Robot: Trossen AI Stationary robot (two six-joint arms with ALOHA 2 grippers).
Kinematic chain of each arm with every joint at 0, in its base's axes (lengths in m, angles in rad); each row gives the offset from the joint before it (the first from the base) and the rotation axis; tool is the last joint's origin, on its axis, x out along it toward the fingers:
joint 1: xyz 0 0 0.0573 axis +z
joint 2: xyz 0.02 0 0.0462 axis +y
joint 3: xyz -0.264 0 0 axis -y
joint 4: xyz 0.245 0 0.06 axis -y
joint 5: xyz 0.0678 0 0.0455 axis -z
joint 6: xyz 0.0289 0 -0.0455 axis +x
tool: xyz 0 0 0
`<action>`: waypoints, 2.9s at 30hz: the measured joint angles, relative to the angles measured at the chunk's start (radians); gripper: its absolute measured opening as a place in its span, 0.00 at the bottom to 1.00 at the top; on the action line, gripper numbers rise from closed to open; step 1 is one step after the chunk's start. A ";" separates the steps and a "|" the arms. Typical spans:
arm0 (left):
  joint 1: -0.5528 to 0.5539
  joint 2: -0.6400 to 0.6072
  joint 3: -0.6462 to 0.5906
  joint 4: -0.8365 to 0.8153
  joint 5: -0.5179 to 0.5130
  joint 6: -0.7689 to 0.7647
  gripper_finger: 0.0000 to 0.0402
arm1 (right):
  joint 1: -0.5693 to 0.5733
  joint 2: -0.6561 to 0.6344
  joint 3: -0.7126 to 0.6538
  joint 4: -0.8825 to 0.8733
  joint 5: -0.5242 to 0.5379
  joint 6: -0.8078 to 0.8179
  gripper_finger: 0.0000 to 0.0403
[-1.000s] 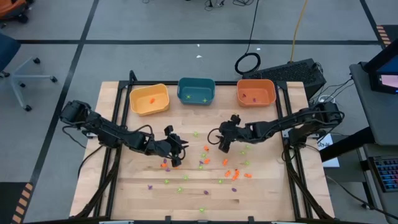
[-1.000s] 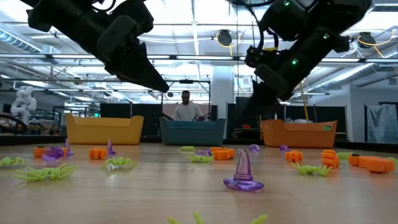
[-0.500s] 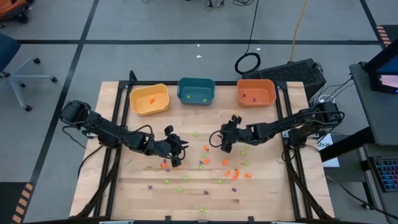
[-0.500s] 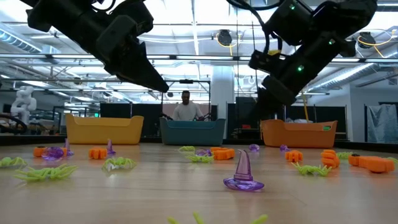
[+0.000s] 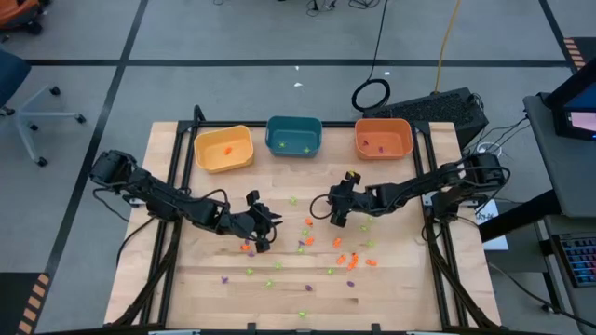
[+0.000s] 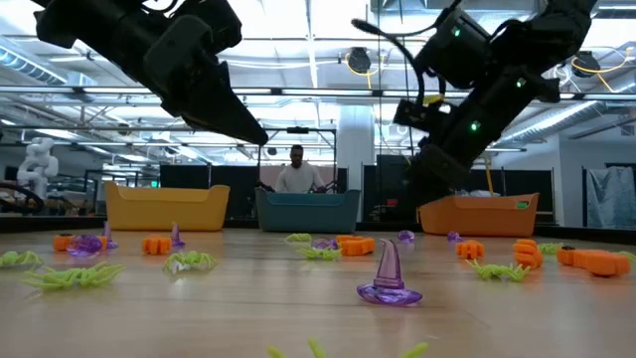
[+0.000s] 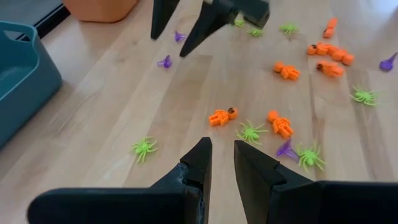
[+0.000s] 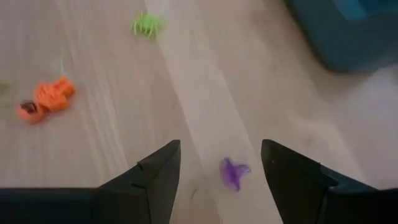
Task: Sort Halloween decoration
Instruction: Put the violet witch hat toy into the orange bin
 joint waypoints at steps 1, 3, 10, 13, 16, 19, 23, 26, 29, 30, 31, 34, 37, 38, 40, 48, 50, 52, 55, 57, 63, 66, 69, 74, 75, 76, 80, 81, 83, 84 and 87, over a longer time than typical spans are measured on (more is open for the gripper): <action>-0.004 0.000 0.000 0.002 0.000 0.000 0.17 | 0.000 0.016 0.000 -0.001 0.000 0.009 0.52; -0.011 0.000 0.000 0.010 0.000 0.000 0.17 | 0.000 0.044 0.000 -0.002 0.000 0.014 0.52; -0.035 0.000 0.000 0.010 0.000 -0.001 0.17 | 0.001 0.057 0.000 0.004 0.000 -0.006 0.52; -0.038 0.000 0.000 0.010 0.000 0.001 0.17 | 0.002 0.024 0.000 0.000 0.001 -0.037 0.52; -0.038 0.000 0.000 0.010 0.000 0.006 0.17 | -0.004 -0.001 0.000 -0.016 0.000 -0.099 0.52; -0.037 0.000 0.000 0.010 0.000 0.007 0.17 | -0.030 -0.002 0.000 -0.022 -0.011 -0.151 0.52; -0.037 0.000 0.000 0.010 0.000 0.033 0.17 | -0.097 0.008 0.000 -0.018 -0.141 -0.135 0.52; -0.037 0.000 0.000 0.010 0.000 0.052 0.17 | -0.131 0.019 0.000 -0.019 -0.182 -0.125 0.52; -0.037 0.000 0.000 0.010 0.000 0.052 0.17 | -0.142 0.021 0.000 -0.020 -0.185 -0.125 0.52; -0.037 0.000 0.000 0.010 0.000 0.052 0.17 | -0.143 0.021 0.000 -0.020 -0.185 -0.124 0.52; -0.037 0.000 0.000 0.010 0.000 0.052 0.17 | -0.143 0.021 0.000 -0.020 -0.184 -0.124 0.52; -0.037 0.000 0.000 0.010 0.000 0.052 0.17 | -0.143 0.021 0.000 -0.028 -0.185 -0.119 0.50; -0.037 0.000 0.000 0.010 0.000 0.053 0.17 | -0.143 0.021 0.000 -0.051 -0.185 -0.101 0.45; -0.037 0.000 0.000 0.010 0.000 0.053 0.17 | -0.143 0.021 0.000 -0.055 -0.186 -0.095 0.42; -0.037 0.000 0.000 0.010 0.000 0.053 0.17 | -0.143 0.021 0.000 -0.058 -0.186 -0.084 0.37; -0.037 0.000 0.000 0.010 0.000 0.053 0.17 | -0.143 0.048 0.000 -0.044 -0.235 -0.073 0.24; -0.037 0.000 0.000 0.013 0.000 0.053 0.17 | -0.142 0.062 0.001 -0.034 -0.234 -0.069 0.23; -0.037 0.000 0.000 0.013 0.000 0.053 0.17 | -0.142 0.075 0.002 -0.027 -0.234 -0.059 0.23; -0.037 0.000 0.000 0.014 0.000 0.053 0.17 | -0.142 0.084 0.002 -0.013 -0.233 -0.056 0.22; -0.037 0.000 0.000 0.014 0.000 0.053 0.17 | -0.142 0.085 0.002 -0.002 -0.234 -0.056 0.20; -0.037 0.000 0.000 0.013 0.000 0.053 0.17 | -0.141 0.085 0.002 0.006 -0.238 -0.056 0.05; -0.037 0.000 0.000 0.013 0.000 0.053 0.17 | -0.139 0.085 0.002 0.007 -0.237 -0.056 0.01; -0.037 0.000 0.000 0.013 0.000 0.053 0.17 | -0.133 0.085 0.001 0.009 -0.234 -0.056 0.02; -0.037 0.000 0.000 0.013 0.000 0.052 0.17 | -0.112 0.070 -0.001 0.004 -0.230 -0.056 0.00; -0.037 0.000 0.000 0.013 -0.001 0.052 0.17 | -0.106 0.061 -0.002 -0.001 -0.233 -0.059 0.00; -0.037 0.000 0.000 0.013 -0.001 0.052 0.17 | -0.098 0.050 -0.003 -0.002 -0.237 -0.064 0.00; -0.037 0.000 0.000 0.013 -0.001 0.052 0.17 | -0.075 -0.011 -0.003 0.004 -0.235 -0.089 0.00; -0.037 0.000 0.000 0.013 -0.001 0.052 0.17 | -0.069 -0.028 -0.003 0.004 -0.233 -0.096 0.00; -0.037 0.000 0.000 0.013 -0.001 0.052 0.17 | -0.055 -0.061 -0.003 0.000 -0.233 -0.110 0.00; -0.037 0.000 0.000 0.013 -0.001 0.052 0.17 | -0.049 -0.080 -0.003 -0.005 -0.233 -0.119 0.00; -0.036 0.000 0.000 0.013 -0.001 0.053 0.17 | -0.029 -0.128 -0.003 -0.012 -0.234 -0.153 0.00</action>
